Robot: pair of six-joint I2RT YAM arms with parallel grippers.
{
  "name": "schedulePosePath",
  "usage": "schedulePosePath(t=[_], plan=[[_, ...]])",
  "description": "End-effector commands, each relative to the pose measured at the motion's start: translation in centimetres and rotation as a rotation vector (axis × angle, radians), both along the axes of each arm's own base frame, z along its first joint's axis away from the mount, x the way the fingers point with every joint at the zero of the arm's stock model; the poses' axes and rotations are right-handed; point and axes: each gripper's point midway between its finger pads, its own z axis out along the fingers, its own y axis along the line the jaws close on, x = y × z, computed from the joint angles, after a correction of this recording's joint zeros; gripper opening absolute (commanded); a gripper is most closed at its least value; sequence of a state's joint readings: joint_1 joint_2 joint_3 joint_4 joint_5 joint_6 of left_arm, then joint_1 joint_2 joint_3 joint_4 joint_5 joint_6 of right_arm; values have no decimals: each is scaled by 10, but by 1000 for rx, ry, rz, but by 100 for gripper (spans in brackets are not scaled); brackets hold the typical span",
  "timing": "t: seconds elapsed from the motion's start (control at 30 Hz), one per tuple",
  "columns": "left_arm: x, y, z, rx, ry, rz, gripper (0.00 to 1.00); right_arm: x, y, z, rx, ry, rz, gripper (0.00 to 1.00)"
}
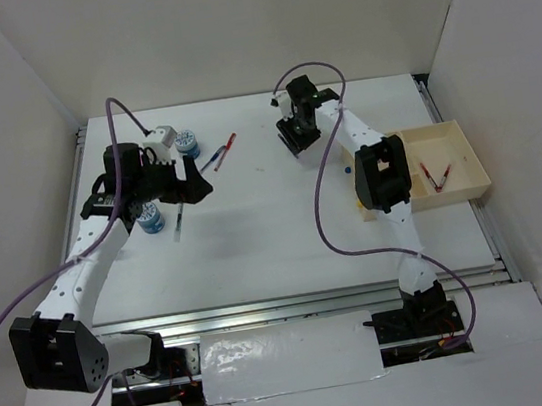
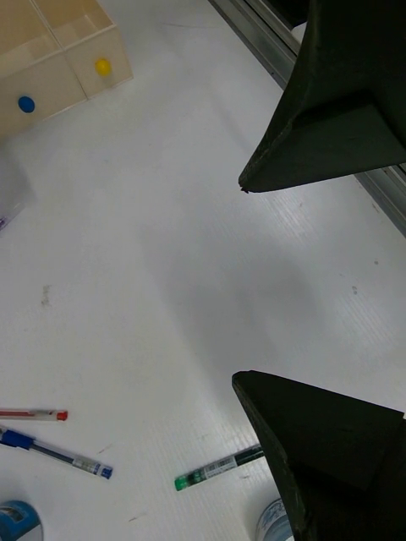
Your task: Sort the stationery into containers
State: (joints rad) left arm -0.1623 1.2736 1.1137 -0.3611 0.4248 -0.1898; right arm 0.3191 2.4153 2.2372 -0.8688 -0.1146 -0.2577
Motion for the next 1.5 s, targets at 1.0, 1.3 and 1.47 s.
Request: schedulePosePath(t=[1.0, 1.3, 1.47], plan=[[12, 12, -14, -61, 60, 24, 99, 6, 2, -43, -124, 25, 91, 49], [17, 15, -18, -88, 94, 30, 98, -21, 10, -55, -144, 118, 233, 20], [17, 19, -14, -97, 80, 28, 97, -33, 19, -50, -140, 130, 279, 1]])
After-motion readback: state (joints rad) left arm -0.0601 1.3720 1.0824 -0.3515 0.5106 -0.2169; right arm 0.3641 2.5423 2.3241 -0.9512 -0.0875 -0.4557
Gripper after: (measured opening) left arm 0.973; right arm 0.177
